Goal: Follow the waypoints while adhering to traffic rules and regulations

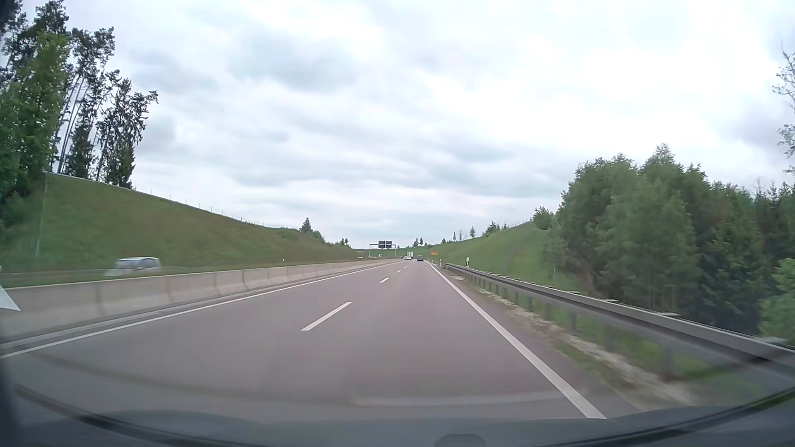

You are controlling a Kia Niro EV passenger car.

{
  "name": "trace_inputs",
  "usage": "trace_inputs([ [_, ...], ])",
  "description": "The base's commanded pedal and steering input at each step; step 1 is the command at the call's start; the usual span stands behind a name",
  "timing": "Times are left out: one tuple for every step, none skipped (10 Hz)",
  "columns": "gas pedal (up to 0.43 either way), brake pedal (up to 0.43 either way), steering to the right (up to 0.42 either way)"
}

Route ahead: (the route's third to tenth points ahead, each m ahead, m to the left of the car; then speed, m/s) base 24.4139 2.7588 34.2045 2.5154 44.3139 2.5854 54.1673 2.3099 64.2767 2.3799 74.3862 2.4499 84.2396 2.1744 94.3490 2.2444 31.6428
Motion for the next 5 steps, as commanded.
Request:
trace_inputs([
  [0.0,0.0,0.001],
  [0.0,0.0,0.001],
  [0.0,0.0,0.001],
  [0.0,0.0,0.001],
  [0.0,0.0,0.001],
])
